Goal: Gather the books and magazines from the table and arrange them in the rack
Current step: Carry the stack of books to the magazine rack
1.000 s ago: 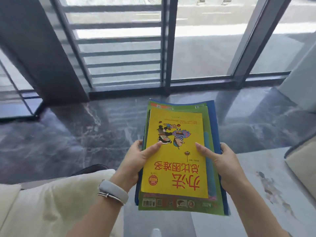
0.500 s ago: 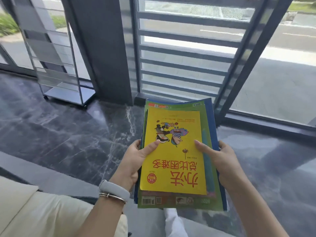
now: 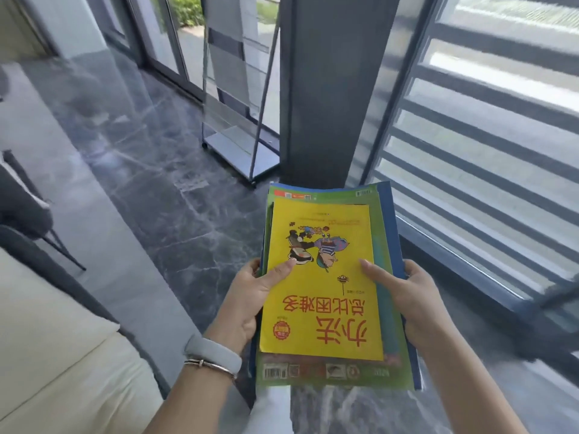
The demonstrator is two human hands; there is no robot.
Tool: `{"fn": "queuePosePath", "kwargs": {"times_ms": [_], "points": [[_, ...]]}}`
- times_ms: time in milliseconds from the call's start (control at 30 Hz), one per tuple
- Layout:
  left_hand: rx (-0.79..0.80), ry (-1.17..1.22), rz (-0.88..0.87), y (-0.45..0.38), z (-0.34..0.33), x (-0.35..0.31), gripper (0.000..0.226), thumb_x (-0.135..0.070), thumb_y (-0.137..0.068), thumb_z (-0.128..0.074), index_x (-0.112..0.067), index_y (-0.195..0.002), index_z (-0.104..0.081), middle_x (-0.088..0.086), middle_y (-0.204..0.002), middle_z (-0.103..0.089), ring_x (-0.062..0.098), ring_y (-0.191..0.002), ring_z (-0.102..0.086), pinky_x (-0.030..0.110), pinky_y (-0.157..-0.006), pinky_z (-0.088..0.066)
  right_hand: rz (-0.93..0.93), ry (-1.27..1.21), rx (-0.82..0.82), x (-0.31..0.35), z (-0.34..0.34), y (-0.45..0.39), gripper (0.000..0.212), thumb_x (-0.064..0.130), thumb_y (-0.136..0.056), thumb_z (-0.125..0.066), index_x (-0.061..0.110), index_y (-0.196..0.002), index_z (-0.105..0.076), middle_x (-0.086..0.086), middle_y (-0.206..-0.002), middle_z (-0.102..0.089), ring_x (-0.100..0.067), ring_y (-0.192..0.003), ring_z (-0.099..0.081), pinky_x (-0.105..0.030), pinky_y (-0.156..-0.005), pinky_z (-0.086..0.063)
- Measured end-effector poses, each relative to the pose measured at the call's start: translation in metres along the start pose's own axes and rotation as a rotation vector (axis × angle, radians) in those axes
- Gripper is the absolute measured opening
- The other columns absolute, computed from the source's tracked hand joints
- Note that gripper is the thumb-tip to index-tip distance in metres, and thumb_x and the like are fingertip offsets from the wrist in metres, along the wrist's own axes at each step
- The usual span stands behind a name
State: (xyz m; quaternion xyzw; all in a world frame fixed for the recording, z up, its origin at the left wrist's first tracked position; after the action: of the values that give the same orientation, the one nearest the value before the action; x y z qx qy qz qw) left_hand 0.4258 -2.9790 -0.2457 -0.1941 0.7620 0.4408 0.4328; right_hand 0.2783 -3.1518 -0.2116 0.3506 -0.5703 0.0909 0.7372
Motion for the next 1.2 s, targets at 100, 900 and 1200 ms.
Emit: {"fn": "queuePosePath", "kwargs": {"times_ms": [100,900,1200], "points": [[-0.061,0.007,-0.012,-0.067,0.022,-0.037,0.070,-0.035,-0.048,-0.078,-0.008,-0.108,-0.056,0.015,-0.094,-0.072,0.032,-0.082,-0.069,0.050,-0.081,-0.054,-0.004,0.014,0.047,0.028,-0.049,-0.071,0.043,0.030,-0.069,-0.076,0.012,-0.101,-0.055,-0.012,-0.086,-0.074,-0.029,-0.069,-0.073,-0.051,-0.069,-0.058],[-0.314,0.106,-0.112,-0.498,0.176,-0.366,0.039,-0.025,-0.066,-0.072,-0.010,-0.098,-0.058,0.012,-0.088,-0.072,0.021,-0.065,-0.070,0.032,-0.057,-0.057,0.033,0.101,0.365,0.283,-0.418,-0.511,0.039,0.031,-0.066,-0.078,0.013,-0.092,-0.056,-0.011,-0.082,-0.075,-0.029,-0.068,-0.072,-0.053,-0.068,-0.057],[-0.326,0.173,-0.107,-0.629,0.266,-0.469,0.035,-0.020,-0.069,-0.071,-0.010,-0.099,-0.057,0.013,-0.086,-0.073,0.023,-0.064,-0.070,0.036,-0.060,-0.058,0.022,0.102,0.400,0.351,-0.568,-0.619,0.040,0.030,-0.066,-0.078,0.014,-0.096,-0.057,-0.010,-0.085,-0.075,-0.028,-0.070,-0.073,-0.052,-0.071,-0.057]]}}
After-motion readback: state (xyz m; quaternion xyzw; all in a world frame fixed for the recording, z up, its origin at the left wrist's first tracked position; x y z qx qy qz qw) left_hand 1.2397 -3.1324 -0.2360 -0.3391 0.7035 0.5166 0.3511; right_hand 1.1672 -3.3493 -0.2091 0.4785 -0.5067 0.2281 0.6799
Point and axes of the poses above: each hand's wrist, its own y-axis away from the middle knuckle, its own z-axis out of the back of the hand, x = y × z, the point moved 9 cm from there along -y, towards the middle knuckle
